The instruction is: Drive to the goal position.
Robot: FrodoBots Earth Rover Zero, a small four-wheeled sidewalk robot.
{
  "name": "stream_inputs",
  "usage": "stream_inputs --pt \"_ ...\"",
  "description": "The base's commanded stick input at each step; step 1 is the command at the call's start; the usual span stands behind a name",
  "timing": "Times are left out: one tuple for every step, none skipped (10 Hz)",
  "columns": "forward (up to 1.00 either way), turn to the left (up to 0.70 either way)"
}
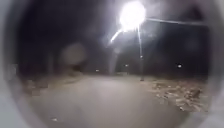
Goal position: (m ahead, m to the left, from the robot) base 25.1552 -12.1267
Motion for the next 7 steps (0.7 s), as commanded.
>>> stream_inputs --pt "1.00 0.22" --pt "1.00 0.01" --pt "1.00 0.00" --pt "1.00 0.00" --pt "1.00 0.00" --pt "1.00 0.00" --pt "1.00 0.00"
